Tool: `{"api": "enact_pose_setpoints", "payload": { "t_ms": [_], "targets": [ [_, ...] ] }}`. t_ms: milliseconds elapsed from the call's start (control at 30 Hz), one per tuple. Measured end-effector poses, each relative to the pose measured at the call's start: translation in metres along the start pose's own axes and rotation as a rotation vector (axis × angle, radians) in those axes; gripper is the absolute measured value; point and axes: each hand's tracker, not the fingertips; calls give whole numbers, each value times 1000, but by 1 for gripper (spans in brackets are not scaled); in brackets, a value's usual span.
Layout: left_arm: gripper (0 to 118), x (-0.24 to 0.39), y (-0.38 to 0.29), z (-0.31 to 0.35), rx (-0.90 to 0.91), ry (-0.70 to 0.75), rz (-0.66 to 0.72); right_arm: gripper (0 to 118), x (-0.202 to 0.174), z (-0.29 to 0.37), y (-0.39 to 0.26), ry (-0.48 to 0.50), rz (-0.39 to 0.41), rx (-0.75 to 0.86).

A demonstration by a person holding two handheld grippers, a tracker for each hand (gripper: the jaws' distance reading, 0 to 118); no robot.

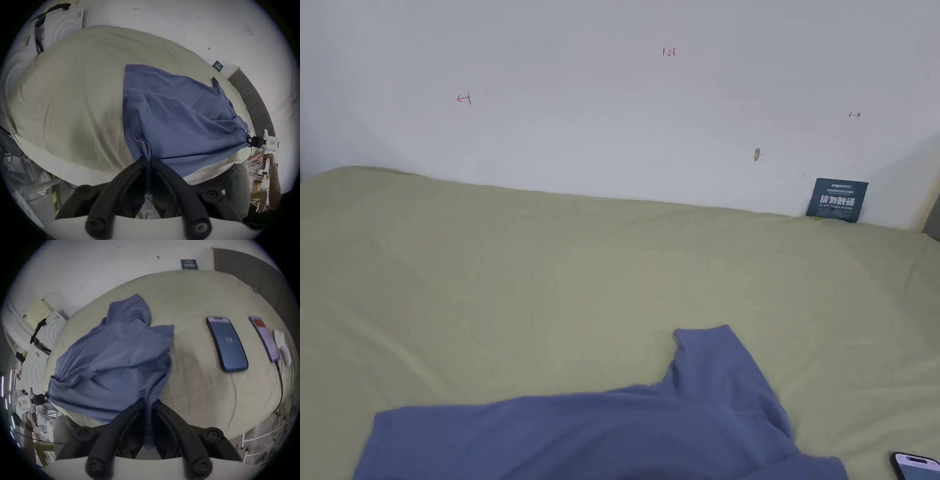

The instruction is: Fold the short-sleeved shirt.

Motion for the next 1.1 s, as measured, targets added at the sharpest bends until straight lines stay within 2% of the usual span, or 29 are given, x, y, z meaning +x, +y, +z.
{"api": "enact_pose_setpoints", "payload": {
  "t_ms": [33, 67, 100, 133, 167, 267, 333, 367, 400, 433, 467, 500, 533, 567, 633, 767, 933, 1100],
  "targets": [
    [9, 1, -2, 2, 2, 0, 0, 14, 2, 2, -2, 2, -6, -4],
    [21, 2, -4, 6, 24, 16, 10, 37, 2, 6, -5, -22, -22, 4],
    [33, 2, -3, 13, 50, 68, 25, 58, 2, 14, -7, -92, -17, 26],
    [48, 2, -3, 21, 77, 103, 32, 68, 3, 22, -8, -144, -10, 57],
    [67, 3, -3, 33, 123, 142, 48, 66, 3, 34, -9, -196, -7, 105],
    [69, 26, 11, 69, 291, 169, 24, 66, -19, 69, -7, -308, 66, 240],
    [69, 57, 25, 82, 386, 158, -17, 66, -40, 78, 0, -298, 93, 304],
    [67, 74, 32, 85, 411, 146, -39, 65, -53, 78, 4, -272, 105, 320],
    [60, 95, 39, 84, 428, 143, -62, 59, -70, 77, 8, -260, 115, 330],
    [41, 112, 44, 80, 439, 128, -91, 41, -84, 74, 10, -262, 124, 339],
    [13, 134, 48, 72, 465, 116, -121, 10, -102, 69, 12, -252, 152, 362],
    [13, 147, 53, 60, 461, 123, -144, 10, -120, 64, 14, -265, 182, 377],
    [5, 162, 55, 49, 456, 144, -145, 3, -135, 56, 15, -281, 196, 385],
    [0, 182, 55, 41, 457, 160, -147, 2, -151, 53, 14, -292, 215, 409],
    [0, 210, 52, 29, 428, 128, -171, 2, -177, 49, 11, -231, 233, 430],
    [0, 261, 22, 15, 482, 172, -238, 2, -218, 40, -15, -265, 287, 479],
    [0, 282, -17, 2, 465, 188, -219, 2, -234, 33, -58, -248, 302, 494],
    [0, 291, -32, -8, 421, 186, -254, 2, -236, 19, -70, -239, 296, 413]
  ]
}}
